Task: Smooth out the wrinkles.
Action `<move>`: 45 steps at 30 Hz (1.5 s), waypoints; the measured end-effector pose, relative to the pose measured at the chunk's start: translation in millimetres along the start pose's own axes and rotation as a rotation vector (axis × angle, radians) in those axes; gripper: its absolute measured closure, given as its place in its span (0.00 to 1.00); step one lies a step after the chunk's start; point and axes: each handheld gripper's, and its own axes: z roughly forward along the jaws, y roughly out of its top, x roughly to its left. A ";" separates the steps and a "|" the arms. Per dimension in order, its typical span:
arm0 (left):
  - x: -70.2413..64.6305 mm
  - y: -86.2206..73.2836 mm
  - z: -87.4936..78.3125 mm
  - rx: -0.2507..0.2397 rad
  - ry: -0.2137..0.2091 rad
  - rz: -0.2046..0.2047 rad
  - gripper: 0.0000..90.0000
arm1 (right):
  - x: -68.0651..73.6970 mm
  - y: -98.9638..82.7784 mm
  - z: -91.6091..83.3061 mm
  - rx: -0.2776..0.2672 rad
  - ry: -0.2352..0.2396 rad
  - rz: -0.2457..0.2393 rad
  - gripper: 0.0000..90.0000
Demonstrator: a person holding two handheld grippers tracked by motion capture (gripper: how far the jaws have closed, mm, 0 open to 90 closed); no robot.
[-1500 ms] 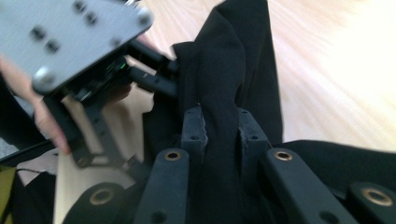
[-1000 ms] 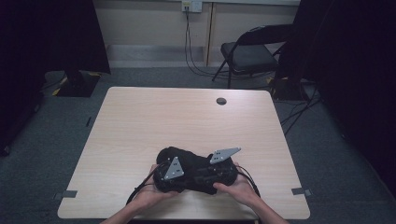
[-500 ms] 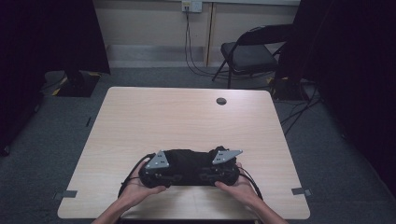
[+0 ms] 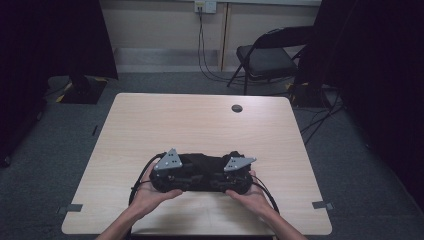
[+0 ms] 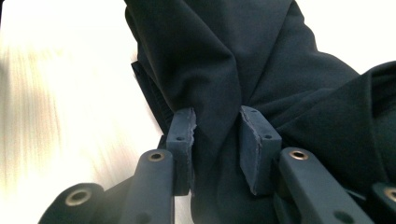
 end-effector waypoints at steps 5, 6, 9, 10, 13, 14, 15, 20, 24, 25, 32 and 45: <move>3.2 2.3 -19.6 -0.067 -0.002 -0.034 0.60 | -0.8 -0.8 -0.1 -0.010 0.006 0.009 0.74; 4.9 1.3 -23.4 -0.079 0.001 -0.053 0.60 | -0.3 -1.0 0.0 -0.011 0.005 0.010 0.73; 11.9 0.8 -21.1 -0.064 0.018 -0.042 0.58 | 1.8 -1.0 -0.1 -0.014 0.005 -0.006 0.68; 16.1 0.4 -15.0 -0.061 0.008 -0.046 0.58 | 3.1 -1.0 0.0 -0.015 0.012 -0.013 0.67; 32.7 -4.0 13.5 -0.027 0.005 -0.050 0.66 | 10.3 0.5 -1.4 -0.007 -0.020 -0.056 0.64; 37.9 -6.9 24.7 0.019 0.037 -0.066 0.66 | 13.8 1.2 -2.6 -0.005 -0.023 -0.079 0.62; 41.6 -11.0 33.6 0.063 0.051 -0.081 0.68 | 16.4 1.8 -4.5 -0.007 -0.025 -0.090 0.63; 40.3 -43.7 43.8 0.132 0.049 -0.053 0.65 | 17.7 11.0 -29.7 -0.040 -0.028 -0.068 0.70; 40.1 -51.6 42.4 0.123 0.020 -0.058 0.61 | 6.0 26.6 -48.7 -0.112 -0.084 -0.034 0.72; 39.4 -52.9 43.9 0.124 0.015 -0.060 0.59 | 2.3 32.0 -49.6 -0.120 -0.093 -0.031 0.71; 33.6 -53.7 45.3 0.133 0.050 -0.021 0.56 | -27.2 37.6 -12.2 0.065 -0.202 -0.029 0.68; 37.4 -56.1 44.7 0.072 0.010 -0.039 0.50 | -23.0 -8.4 -36.0 0.024 -0.215 0.031 0.55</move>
